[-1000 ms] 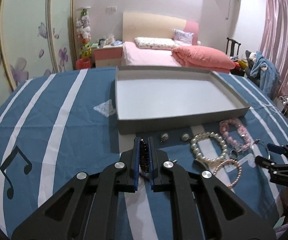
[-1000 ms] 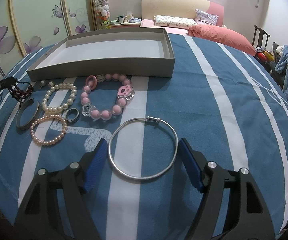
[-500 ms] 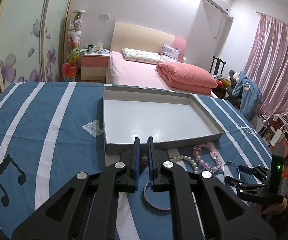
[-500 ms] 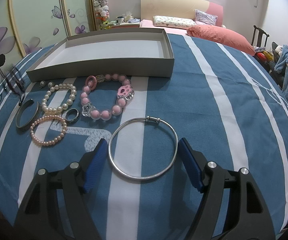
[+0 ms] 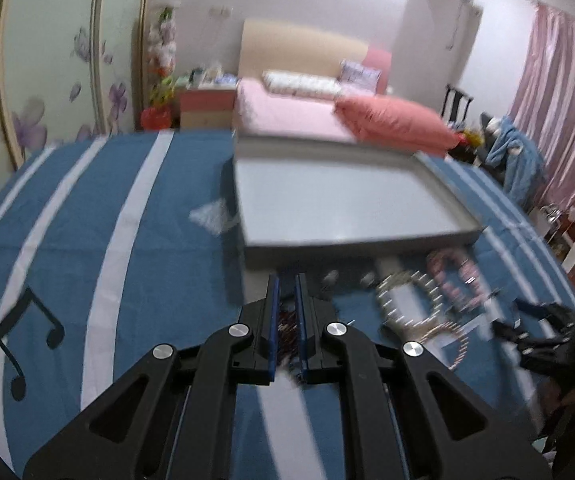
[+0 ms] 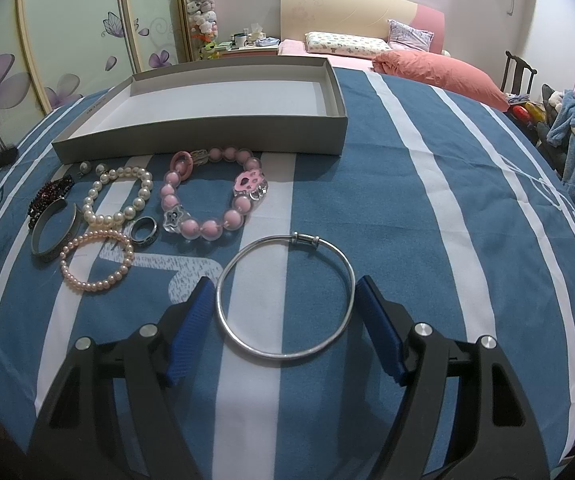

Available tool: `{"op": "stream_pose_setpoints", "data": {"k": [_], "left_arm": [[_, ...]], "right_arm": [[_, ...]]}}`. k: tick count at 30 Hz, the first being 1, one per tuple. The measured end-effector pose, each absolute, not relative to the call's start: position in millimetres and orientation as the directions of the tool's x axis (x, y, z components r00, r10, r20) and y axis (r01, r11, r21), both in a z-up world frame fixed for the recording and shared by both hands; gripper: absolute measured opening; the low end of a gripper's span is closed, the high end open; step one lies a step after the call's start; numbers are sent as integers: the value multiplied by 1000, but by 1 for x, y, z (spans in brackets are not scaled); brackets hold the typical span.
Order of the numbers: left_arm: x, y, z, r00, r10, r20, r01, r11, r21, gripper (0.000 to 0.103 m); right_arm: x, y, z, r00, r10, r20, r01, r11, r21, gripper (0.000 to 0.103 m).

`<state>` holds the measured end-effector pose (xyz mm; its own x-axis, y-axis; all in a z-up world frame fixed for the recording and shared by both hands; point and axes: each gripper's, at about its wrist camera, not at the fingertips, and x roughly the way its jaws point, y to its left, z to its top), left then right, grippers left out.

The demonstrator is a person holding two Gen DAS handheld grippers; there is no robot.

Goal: Organize jewelry
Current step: 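Close left tool on the red beads and lift while right tool grips the silver bangle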

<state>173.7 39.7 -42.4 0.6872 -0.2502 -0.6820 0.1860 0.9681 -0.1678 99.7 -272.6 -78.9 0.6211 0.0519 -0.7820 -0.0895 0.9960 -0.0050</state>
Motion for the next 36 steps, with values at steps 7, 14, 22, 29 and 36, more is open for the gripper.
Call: {"op": "stream_pose_setpoints", "data": {"k": [7,14,22,29,36], "left_arm": [[186,40,-70,615,-264,-743,178,964,-196,41],[187,31,-78,608,-203,-767,193,976,-106,42],[181,22,-73,621,-129,-773,209,978,5,16],[173,37,-61,664,-180,-726,186,980,-72,12],[164,44,-32,735,-272,-621,211,962,-172,11]], "right_arm": [[100,-273,-79,621,52,-782,-90,996,-5,71],[100,-272,-79,621,51,-782,-90,996,-6,71],[99,-273,-80,623,51,-781,-90,996,-7,71],[100,-274,-79,627,45,-778,-83,996,-10,70],[90,-276,-69,671,48,-740,-61,998,9,70]]}}
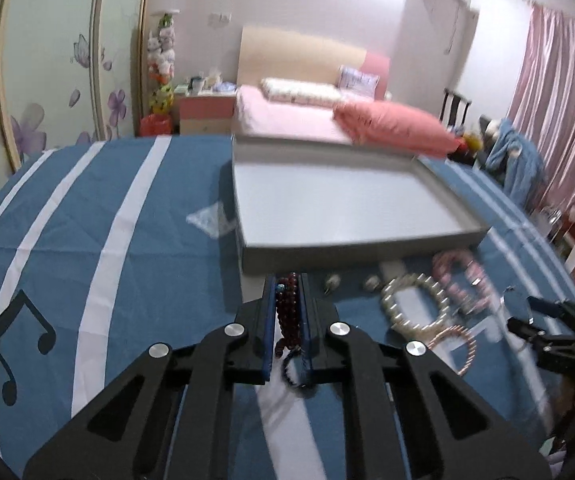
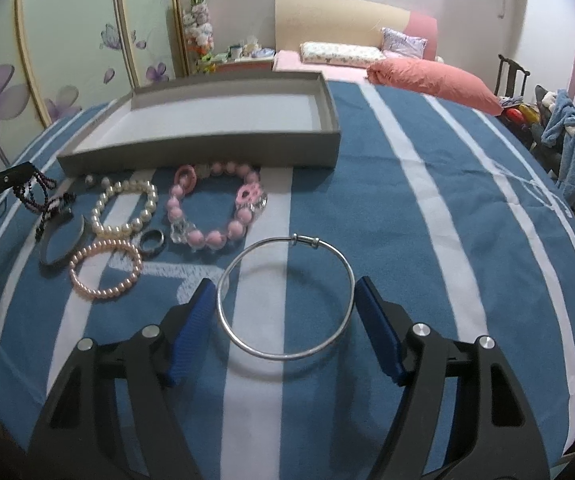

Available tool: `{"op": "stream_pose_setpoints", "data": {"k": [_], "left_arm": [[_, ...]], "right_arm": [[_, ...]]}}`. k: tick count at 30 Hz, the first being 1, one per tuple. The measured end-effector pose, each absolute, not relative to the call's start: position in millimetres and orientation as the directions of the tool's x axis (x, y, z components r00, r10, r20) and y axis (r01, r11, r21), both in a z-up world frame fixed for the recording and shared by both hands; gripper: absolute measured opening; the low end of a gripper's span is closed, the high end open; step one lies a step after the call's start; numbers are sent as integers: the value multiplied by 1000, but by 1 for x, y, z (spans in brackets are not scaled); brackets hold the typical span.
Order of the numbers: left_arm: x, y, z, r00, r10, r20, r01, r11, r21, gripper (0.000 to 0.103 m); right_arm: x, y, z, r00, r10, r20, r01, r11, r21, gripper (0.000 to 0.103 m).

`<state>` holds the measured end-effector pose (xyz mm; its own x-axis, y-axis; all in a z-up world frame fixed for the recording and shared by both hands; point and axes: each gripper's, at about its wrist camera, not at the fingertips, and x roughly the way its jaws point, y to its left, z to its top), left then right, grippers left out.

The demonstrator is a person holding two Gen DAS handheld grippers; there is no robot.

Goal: Organize jewelry
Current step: 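Close left tool on the red beads and lift while right tool grips the silver bangle, then carry red beads in left tool into the tray while right tool drops the bangle there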

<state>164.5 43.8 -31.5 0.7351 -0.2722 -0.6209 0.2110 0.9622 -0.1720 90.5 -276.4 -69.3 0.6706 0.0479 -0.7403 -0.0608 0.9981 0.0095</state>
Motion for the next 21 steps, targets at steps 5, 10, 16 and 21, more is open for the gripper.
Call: {"op": "stream_pose_setpoints", "data": {"k": [5,10,16,21], "left_arm": [[158,42,-17,770,-305,-561,230,952,-201,11],[146,32,-11,796,-307,-522,239,951,-196,11],[133,22,0,829,-303,-470,248,952,-177,11],[123,12,11,869,-266,-416,231,964,-135,11]], "right_arm": [[85,-279,-57,717,45,-695,-50,999,13,70],[81,-276,-46,767,50,-640,-42,999,28,70],[74,-266,-25,839,50,-541,-38,999,34,70],[69,-254,-5,897,39,-441,-32,999,23,70]]}}
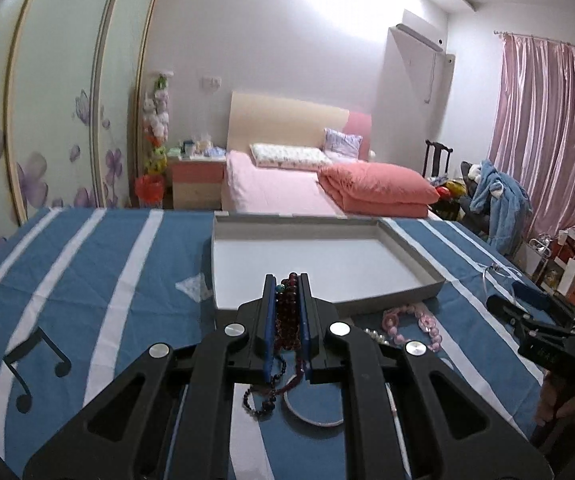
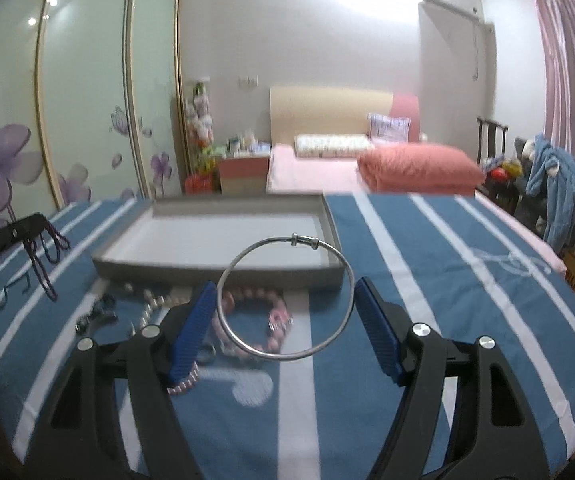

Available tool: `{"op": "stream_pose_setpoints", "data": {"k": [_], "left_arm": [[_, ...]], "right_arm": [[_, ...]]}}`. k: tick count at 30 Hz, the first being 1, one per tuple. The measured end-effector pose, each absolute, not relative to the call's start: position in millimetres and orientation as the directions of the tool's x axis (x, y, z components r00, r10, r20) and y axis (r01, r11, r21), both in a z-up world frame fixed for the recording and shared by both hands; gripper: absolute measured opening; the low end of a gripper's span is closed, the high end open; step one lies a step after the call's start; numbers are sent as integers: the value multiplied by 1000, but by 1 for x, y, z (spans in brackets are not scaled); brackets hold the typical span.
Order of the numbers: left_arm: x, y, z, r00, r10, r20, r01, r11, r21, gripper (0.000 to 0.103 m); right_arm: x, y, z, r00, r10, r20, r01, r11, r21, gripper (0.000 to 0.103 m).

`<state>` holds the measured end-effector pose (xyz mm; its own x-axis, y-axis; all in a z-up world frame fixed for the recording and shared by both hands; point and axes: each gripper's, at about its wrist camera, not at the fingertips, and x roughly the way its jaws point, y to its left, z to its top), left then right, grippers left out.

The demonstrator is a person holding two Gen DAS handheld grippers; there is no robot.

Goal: Organize jewelry
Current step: 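Carry red beads in left tool into the tray while right tool drops the bangle there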

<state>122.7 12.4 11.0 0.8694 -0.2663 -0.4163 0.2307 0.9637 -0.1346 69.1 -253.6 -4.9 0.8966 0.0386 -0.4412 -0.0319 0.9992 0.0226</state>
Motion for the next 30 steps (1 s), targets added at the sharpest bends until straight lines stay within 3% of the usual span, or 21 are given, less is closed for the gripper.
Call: {"op": "stream_pose_setpoints", "data": {"k": [11,30], "left_arm": [[106,-7,30,929,-209,-306,199,978,-63,11],[151,-30,37,949,-156,-275,158,987,-14,11]], "right_arm": [[65,-234,30,962,0,-273,-2,1000,-6,70],[110,-222,57,989,-36,-141,36,999,2,70]]}}
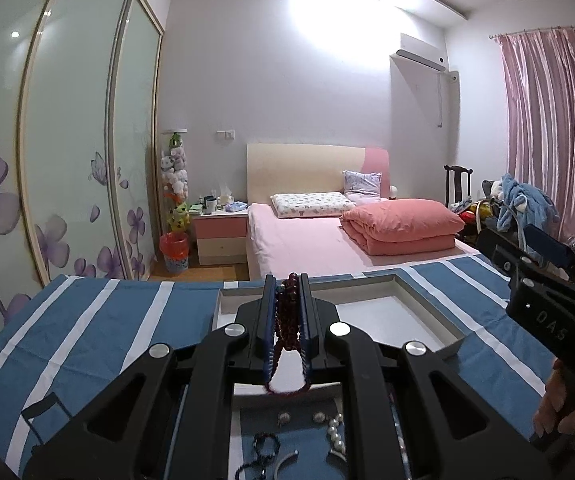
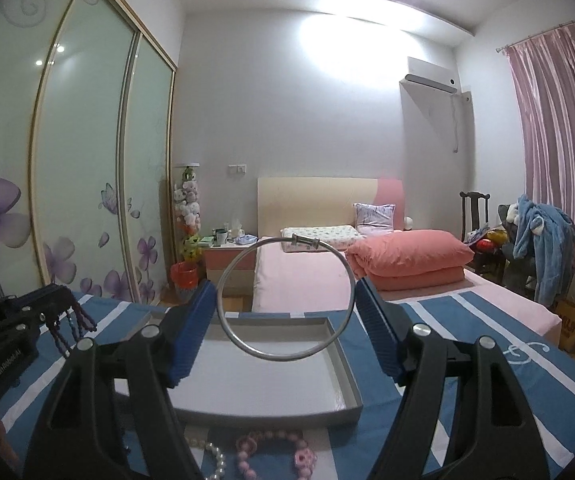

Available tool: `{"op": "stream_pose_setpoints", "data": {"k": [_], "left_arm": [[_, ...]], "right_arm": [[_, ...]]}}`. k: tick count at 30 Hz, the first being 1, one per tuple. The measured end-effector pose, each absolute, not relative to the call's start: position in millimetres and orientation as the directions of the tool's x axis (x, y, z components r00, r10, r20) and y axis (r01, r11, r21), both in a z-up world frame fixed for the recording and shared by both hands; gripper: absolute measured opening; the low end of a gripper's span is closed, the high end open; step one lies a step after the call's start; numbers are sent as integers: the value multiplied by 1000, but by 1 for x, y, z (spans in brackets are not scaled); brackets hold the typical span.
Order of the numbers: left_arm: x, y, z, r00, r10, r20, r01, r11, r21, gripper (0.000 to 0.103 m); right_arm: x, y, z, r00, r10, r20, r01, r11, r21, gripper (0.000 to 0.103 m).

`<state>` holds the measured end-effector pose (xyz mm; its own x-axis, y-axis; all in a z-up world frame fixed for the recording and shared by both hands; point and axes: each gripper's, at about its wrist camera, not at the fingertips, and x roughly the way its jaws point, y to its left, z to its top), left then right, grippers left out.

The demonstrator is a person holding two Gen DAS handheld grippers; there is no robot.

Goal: Organize jewelry
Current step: 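Carry red beads in left tool into the tray while right tool drops the bangle there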

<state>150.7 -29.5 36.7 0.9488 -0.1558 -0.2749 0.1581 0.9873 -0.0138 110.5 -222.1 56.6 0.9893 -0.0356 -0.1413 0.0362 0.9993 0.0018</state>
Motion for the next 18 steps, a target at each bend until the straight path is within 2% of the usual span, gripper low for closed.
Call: {"op": "stream_pose_setpoints", "data": {"k": [6,11,14,18], "left_arm": [[177,-35,28,939,-157,-306,158,987,-20,11],[202,-42,19,930,-156,-332,158,987,-22,11],[217,-44,12,922,-157,-355,161,987,-16,11],[235,-47,0,903,-160,-398,169,986,-14,11]], "right_arm": [[146,-223,49,987,-52,-155,55,998,11,70],[186,-223,37,976,-46,-213,53,998,30,70],[212,-223,25,962,-43,-270,52,998,24,70],[246,-219,7,917,-5,-399,24,999,43,70]]}}
